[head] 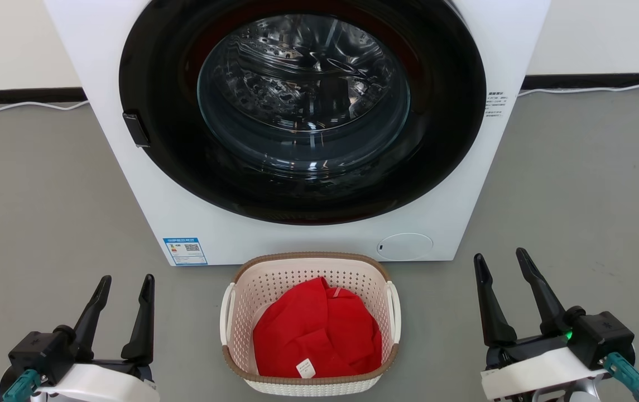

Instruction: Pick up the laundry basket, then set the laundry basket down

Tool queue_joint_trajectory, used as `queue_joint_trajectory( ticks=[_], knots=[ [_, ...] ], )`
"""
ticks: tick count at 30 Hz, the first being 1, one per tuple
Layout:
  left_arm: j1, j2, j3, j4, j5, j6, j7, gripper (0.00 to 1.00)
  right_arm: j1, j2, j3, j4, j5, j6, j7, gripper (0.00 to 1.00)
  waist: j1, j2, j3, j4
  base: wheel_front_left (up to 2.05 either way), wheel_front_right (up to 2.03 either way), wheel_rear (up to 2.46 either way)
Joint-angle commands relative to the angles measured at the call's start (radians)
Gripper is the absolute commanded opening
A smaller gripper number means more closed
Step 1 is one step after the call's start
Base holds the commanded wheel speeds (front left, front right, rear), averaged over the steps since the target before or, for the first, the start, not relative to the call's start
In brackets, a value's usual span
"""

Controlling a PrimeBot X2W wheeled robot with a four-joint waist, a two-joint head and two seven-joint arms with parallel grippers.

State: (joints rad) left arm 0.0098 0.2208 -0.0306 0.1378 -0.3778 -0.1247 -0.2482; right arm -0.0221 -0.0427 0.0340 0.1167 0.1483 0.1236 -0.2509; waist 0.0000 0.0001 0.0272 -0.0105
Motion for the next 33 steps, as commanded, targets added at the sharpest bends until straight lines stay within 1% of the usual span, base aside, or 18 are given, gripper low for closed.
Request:
queue_joint_trajectory(
  ticks=[1, 19, 26, 33],
  knots=[
    [-0.025, 0.018, 0.033, -0.025, 0.001, -0.006, -0.014, 1.0, -0.036, -0.008, 0.025, -0.029, -0.006, 0.007, -0.011, 1.0, 0.0, -0.0001, 0.0, 0.0, 0.0, 0.0, 0.0],
    [-0.015, 0.021, 0.032, -0.036, -0.01, -0.006, -0.014, 1.0, -0.029, -0.008, 0.024, -0.036, -0.006, 0.007, -0.011, 1.0, 0.0, -0.0001, 0.02, -0.009, 0.0, 0.0, 0.0],
    [-0.018, 0.048, 0.027, -0.052, -0.036, -0.006, -0.014, 1.0, -0.032, -0.008, 0.026, -0.049, 0.0, 0.007, -0.011, 1.0, 0.0, -0.0001, 0.064, -0.012, 0.0, 0.0, 0.0],
    [-0.028, 0.09, 0.023, -0.071, -0.078, -0.006, -0.014, 1.0, -0.04, -0.008, 0.029, -0.067, 0.004, 0.007, -0.011, 1.0, 0.0, -0.0001, 0.134, -0.015, 0.0, 0.0, 0.0]
  ],
)
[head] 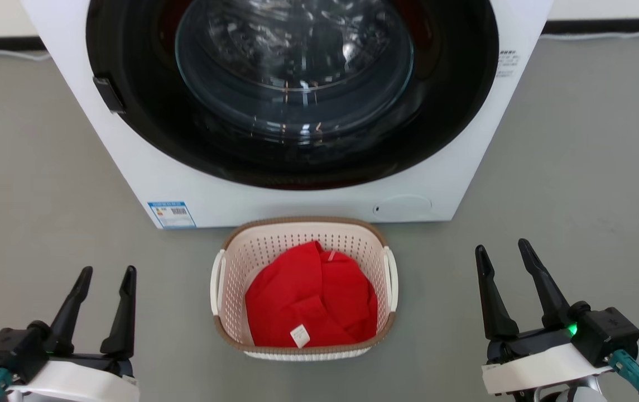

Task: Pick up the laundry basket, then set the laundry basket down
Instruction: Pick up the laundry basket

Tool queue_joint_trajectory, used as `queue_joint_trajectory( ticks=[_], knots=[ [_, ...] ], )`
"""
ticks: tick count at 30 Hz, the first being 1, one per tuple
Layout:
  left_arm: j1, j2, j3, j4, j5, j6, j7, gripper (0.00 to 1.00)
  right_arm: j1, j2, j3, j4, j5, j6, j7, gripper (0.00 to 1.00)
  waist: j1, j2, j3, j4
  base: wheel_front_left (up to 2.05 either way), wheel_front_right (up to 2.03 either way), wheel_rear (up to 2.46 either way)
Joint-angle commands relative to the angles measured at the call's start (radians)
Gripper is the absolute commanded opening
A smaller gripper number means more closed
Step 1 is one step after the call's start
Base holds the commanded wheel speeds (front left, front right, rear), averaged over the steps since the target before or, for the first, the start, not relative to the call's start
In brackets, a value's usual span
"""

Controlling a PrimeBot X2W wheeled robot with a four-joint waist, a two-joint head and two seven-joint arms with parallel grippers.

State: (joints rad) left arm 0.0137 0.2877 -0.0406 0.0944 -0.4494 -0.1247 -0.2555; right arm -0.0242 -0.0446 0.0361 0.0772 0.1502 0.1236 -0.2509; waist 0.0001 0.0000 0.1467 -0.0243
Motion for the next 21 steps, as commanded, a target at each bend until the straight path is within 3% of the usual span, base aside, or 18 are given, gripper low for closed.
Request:
queue_joint_trajectory(
  ticks=[1, 21],
  knots=[
    [-0.035, 0.03, 0.032, -0.031, -0.013, -0.006, -0.006, 1.0, -0.04, -0.006, 0.027, -0.032, 0.002, 0.007, -0.011, 1.0, 0.0, 0.0, 0.027, -0.001, 0.0, 0.0, 0.0],
    [-0.127, 0.162, -0.016, -0.055, -0.133, -0.006, -0.006, 1.0, -0.114, -0.006, 0.041, -0.052, 0.027, 0.007, -0.011, 1.0, 0.0, 0.0, 0.254, -0.008, 0.0, 0.0, 0.0]
  ],
)
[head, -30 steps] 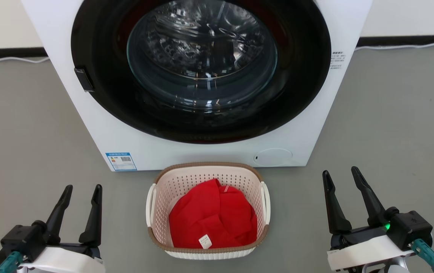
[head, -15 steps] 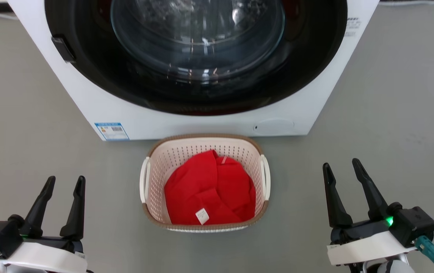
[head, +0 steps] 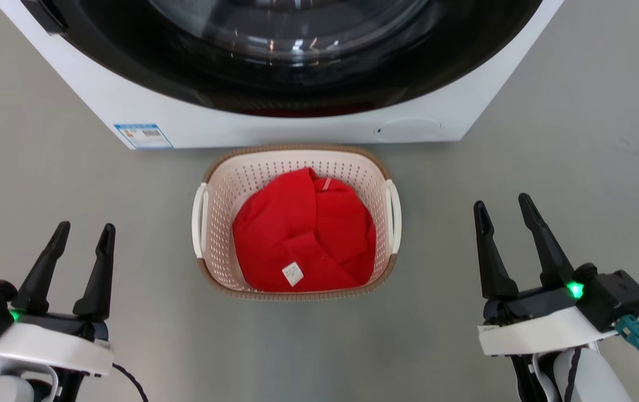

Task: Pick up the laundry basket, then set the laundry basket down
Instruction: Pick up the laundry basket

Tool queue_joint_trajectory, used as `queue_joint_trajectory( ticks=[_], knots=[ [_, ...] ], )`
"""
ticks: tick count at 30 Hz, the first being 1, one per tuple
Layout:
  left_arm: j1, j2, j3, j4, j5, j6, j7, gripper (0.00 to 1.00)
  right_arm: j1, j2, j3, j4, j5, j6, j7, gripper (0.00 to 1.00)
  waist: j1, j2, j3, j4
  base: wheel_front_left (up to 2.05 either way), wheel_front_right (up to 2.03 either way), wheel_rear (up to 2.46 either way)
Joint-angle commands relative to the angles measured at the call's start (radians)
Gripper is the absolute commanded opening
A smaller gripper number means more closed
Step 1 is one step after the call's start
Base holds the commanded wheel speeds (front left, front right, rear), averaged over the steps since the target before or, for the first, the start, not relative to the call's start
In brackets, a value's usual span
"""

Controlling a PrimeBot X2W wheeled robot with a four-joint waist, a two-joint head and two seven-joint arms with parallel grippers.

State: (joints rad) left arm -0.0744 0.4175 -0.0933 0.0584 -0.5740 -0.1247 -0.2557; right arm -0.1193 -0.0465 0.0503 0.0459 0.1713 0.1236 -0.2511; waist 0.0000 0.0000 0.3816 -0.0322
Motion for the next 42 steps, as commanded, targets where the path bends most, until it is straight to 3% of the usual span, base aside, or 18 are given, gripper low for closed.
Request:
queue_joint_trajectory(
  ticks=[1, 21, 42],
  knots=[
    [-0.046, 0.039, 0.032, -0.013, -0.013, -0.006, -0.006, 1.0, -0.025, -0.004, 0.028, -0.015, 0.007, 0.007, -0.011, 1.0, 0.0, 0.0, 0.031, -0.001, 0.0, 0.0, 0.0],
    [-0.217, 0.145, -0.079, 0.076, -0.098, -0.006, -0.006, 1.0, -0.191, -0.004, 0.035, 0.145, 0.023, 0.007, -0.011, 1.0, 0.0, 0.0, 0.273, 0.0, 0.0, 0.0, 0.0],
    [-0.461, 0.21, -0.321, 0.213, -0.197, -0.006, -0.006, 1.0, -0.432, -0.004, 0.057, 0.403, 0.02, 0.007, -0.011, 1.0, 0.0, 0.0, 0.471, 0.02, 0.0, 0.0, 0.0]
  ],
)
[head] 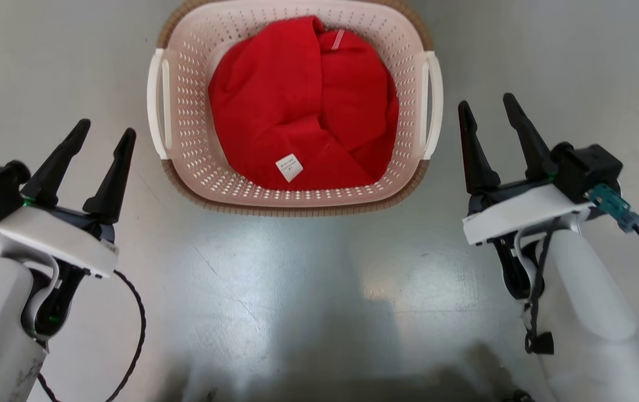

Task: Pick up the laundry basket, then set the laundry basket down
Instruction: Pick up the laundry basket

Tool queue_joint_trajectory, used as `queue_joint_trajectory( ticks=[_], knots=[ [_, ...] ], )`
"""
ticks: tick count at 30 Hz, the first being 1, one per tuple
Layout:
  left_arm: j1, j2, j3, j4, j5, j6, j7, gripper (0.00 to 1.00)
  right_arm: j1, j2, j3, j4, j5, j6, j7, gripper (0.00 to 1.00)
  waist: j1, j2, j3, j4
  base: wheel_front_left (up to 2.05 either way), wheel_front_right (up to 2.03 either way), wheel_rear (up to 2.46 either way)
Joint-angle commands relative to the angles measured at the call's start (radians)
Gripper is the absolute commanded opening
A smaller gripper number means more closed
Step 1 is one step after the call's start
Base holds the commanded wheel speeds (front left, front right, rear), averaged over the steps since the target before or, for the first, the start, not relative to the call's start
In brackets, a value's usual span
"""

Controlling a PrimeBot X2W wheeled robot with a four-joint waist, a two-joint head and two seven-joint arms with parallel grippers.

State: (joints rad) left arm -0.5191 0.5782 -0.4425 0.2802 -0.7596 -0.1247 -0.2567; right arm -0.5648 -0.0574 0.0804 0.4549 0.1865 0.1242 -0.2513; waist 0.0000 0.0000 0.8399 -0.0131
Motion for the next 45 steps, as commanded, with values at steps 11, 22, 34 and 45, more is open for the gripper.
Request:
queue_joint_trajectory(
  ticks=[11, 22, 34, 45],
  knots=[
    [-0.128, 0.07, -0.097, 0.047, -0.048, -0.006, -0.005, 1.0, -0.089, 0.007, 0.038, 0.11, 0.026, 0.007, -0.01, 1.0, 0.0, 0.0, 0.087, 0.008, 0.0, 0.0, 0.0],
    [-0.253, 0.084, -0.229, 0.14, -0.138, -0.006, -0.005, 1.0, -0.181, 0.007, 0.091, 0.213, 0.058, 0.007, -0.01, 1.0, 0.0, 0.0, 0.152, 0.013, 0.0, 0.0, 0.0],
    [-0.384, 0.084, -0.421, 0.242, -0.272, -0.006, -0.005, 1.0, -0.265, 0.007, 0.144, 0.32, 0.11, 0.007, -0.01, 1.0, 0.0, 0.0, 0.189, 0.02, 0.0, 0.0, 0.0],
    [-0.449, 0.082, -0.521, 0.269, -0.34, -0.006, -0.005, 1.0, -0.3, 0.007, 0.169, 0.374, 0.166, 0.007, -0.01, 1.0, 0.0, 0.0, 0.2, 0.022, 0.0, 0.0, 0.0]
  ],
)
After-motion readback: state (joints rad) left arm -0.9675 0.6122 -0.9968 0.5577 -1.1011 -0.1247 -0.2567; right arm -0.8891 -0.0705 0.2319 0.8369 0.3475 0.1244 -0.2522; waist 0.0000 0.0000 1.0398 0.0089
